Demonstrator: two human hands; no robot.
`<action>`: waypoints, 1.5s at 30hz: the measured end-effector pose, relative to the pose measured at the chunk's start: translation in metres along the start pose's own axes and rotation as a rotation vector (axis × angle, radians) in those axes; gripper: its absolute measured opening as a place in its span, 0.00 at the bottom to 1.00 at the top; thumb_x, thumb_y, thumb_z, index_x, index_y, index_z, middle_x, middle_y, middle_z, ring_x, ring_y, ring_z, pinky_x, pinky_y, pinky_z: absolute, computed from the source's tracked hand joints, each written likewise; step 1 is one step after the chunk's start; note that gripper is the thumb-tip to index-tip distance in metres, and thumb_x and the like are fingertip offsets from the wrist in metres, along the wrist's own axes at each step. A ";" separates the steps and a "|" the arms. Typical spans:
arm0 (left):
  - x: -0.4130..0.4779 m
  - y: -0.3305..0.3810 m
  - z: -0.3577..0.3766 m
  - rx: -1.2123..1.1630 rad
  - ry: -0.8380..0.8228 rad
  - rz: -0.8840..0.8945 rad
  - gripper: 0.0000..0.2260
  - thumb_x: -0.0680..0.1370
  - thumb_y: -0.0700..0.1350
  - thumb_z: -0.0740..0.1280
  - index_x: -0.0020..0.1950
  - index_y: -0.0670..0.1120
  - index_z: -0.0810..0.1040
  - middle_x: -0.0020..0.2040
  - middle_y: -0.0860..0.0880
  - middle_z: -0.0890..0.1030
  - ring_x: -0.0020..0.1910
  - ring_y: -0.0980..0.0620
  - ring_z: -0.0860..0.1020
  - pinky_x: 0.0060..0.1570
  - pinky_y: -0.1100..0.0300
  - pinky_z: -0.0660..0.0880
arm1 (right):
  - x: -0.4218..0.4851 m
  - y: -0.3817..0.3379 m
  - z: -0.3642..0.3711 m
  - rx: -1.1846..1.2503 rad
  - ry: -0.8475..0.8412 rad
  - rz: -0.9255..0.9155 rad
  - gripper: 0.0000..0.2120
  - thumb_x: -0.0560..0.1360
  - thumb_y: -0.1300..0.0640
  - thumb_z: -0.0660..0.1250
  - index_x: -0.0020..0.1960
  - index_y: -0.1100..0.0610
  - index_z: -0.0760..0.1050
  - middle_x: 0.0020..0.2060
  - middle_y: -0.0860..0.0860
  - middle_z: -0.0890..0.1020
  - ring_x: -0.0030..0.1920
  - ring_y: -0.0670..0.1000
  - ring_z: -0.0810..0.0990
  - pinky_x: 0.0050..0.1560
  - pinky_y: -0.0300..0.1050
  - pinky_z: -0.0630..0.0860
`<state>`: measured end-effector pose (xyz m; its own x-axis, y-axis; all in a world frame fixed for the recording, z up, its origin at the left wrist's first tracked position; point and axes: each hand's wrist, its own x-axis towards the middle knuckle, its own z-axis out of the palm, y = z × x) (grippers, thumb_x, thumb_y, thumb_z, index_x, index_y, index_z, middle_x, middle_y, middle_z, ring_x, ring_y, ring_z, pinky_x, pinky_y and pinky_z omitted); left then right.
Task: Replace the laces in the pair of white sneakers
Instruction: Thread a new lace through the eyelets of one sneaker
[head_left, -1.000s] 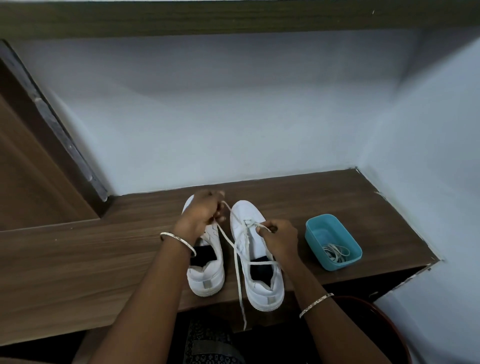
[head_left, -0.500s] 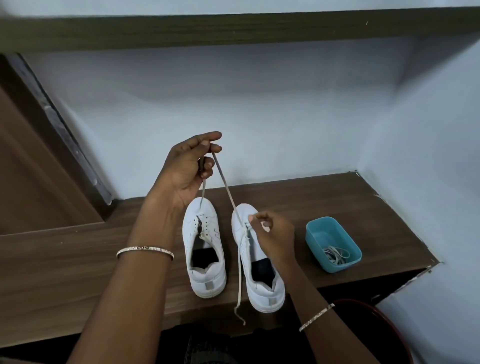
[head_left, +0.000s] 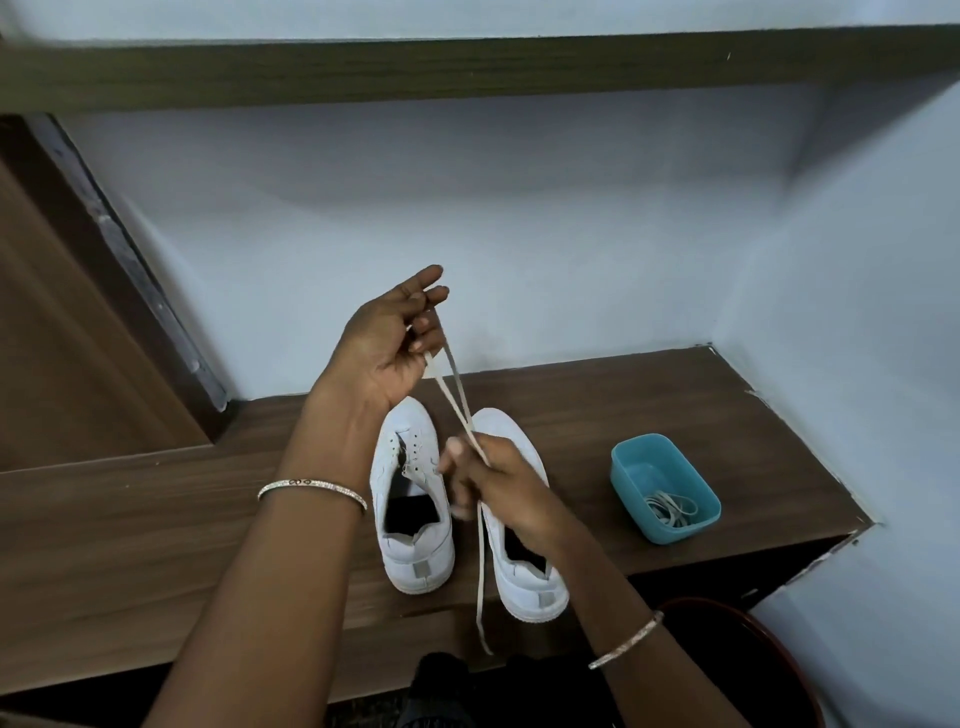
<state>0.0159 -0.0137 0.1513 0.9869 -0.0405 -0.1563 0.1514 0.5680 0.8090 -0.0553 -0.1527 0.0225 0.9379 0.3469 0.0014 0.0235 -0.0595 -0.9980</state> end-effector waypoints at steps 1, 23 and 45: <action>0.002 0.003 -0.008 0.084 0.060 0.029 0.16 0.82 0.31 0.53 0.56 0.42 0.79 0.45 0.47 0.78 0.22 0.59 0.65 0.21 0.67 0.59 | -0.007 0.002 -0.014 0.064 -0.033 0.048 0.17 0.83 0.49 0.60 0.48 0.61 0.78 0.27 0.50 0.68 0.27 0.47 0.68 0.30 0.40 0.69; 0.018 -0.038 -0.035 -0.015 0.201 -0.216 0.20 0.80 0.29 0.45 0.52 0.39 0.76 0.43 0.45 0.74 0.17 0.59 0.62 0.17 0.68 0.57 | 0.023 0.004 0.017 -0.231 -0.101 -0.108 0.16 0.80 0.47 0.66 0.64 0.53 0.77 0.58 0.46 0.83 0.61 0.45 0.80 0.65 0.48 0.74; 0.012 -0.058 -0.094 1.730 0.451 -0.074 0.07 0.78 0.49 0.64 0.47 0.47 0.78 0.56 0.40 0.77 0.55 0.40 0.77 0.53 0.48 0.74 | -0.001 0.010 -0.068 -0.056 0.298 0.076 0.05 0.83 0.64 0.58 0.52 0.64 0.72 0.44 0.58 0.86 0.41 0.51 0.84 0.39 0.40 0.79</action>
<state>0.0138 0.0307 0.0492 0.9308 0.3506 -0.1033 0.3635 -0.8584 0.3621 -0.0324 -0.2171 0.0165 0.9977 0.0503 -0.0463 -0.0395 -0.1289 -0.9909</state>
